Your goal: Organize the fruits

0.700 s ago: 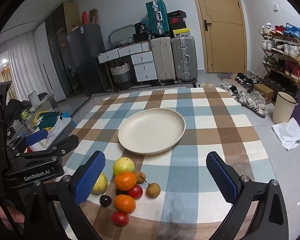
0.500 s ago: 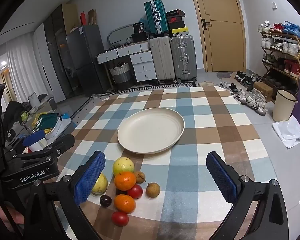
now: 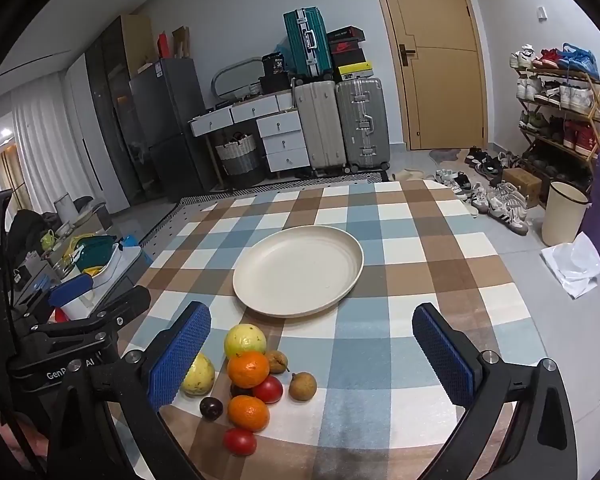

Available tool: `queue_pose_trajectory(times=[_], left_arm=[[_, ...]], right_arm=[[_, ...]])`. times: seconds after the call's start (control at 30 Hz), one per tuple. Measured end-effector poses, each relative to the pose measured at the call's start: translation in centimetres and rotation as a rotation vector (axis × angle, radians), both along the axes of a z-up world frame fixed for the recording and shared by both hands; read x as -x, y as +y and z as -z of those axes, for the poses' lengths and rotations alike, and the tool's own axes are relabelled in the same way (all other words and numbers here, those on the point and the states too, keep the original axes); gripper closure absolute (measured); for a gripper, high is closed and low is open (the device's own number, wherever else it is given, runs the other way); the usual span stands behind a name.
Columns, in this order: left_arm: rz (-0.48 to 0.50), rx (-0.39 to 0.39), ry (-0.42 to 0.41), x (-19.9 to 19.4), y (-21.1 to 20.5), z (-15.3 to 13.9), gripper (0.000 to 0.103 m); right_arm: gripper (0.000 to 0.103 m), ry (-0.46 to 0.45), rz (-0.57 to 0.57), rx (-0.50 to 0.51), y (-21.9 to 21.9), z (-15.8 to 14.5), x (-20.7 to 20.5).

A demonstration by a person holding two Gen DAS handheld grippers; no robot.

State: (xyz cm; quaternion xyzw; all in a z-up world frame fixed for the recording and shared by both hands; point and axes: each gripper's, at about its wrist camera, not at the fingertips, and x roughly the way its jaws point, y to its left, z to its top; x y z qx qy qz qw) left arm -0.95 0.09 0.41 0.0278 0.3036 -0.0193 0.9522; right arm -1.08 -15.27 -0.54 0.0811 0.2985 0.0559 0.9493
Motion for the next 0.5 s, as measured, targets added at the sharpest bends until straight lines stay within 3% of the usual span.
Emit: queue_pose_trajectory(times=[0.5], left_arm=[[0.007, 0.000, 0.003, 0.15, -0.19, 0.16, 0.001]], right_arm=[[0.000, 0.001, -0.004, 0.000, -0.09, 0.13, 0.09]])
